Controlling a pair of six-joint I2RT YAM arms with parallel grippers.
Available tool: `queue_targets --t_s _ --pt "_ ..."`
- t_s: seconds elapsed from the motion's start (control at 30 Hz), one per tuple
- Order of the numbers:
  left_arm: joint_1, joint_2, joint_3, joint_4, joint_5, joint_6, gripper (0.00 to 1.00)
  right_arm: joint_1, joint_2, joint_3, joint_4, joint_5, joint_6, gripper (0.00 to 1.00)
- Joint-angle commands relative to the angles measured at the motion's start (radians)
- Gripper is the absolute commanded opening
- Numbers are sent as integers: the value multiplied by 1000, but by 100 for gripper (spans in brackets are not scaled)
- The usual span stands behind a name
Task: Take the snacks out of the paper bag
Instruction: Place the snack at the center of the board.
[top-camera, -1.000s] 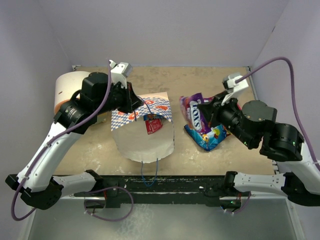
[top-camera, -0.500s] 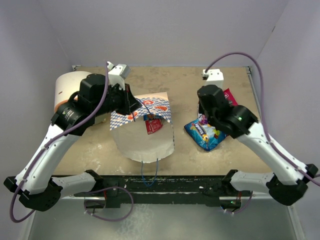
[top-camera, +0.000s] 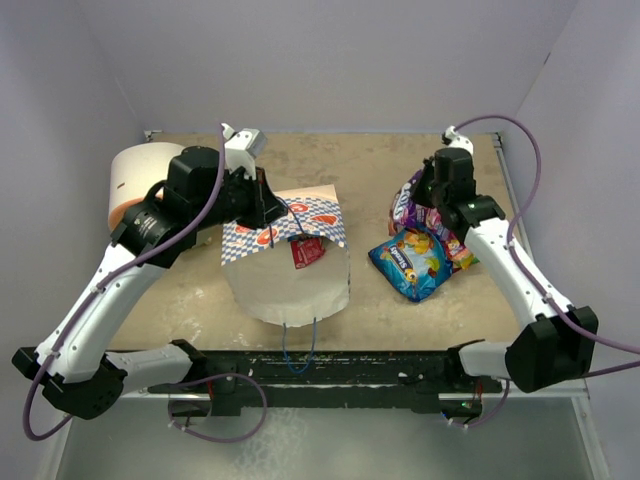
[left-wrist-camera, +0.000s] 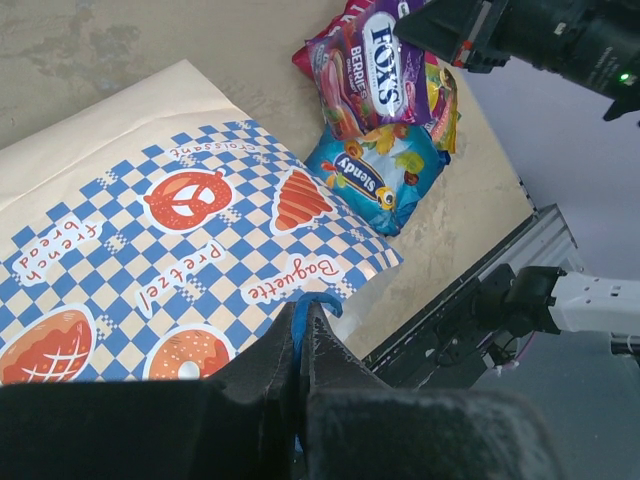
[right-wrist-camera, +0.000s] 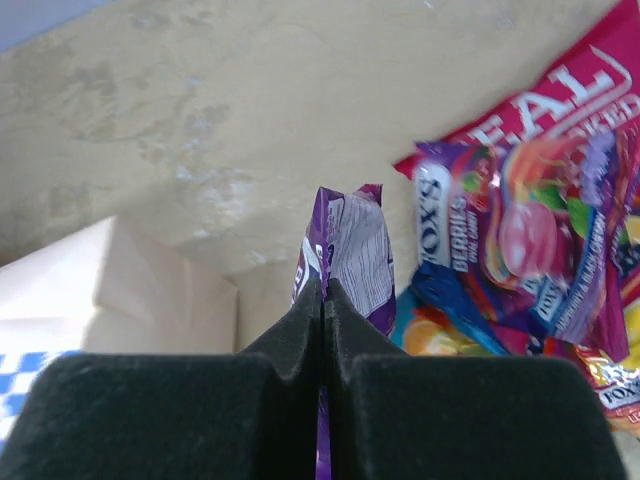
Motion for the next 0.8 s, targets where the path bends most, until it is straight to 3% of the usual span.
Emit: queue_targets --t_s 0.0,0.47,0.77 --pt "2 8 -3 79 -3 -5 0 -101 -49 -130 190 -100 108 0" --pt "1 29 -8 97 3 -34 0 -185 -303 -545 211 148 252 0" --pt "2 60 -5 83 65 -23 0 -199 -217 -618 83 271 419 0"
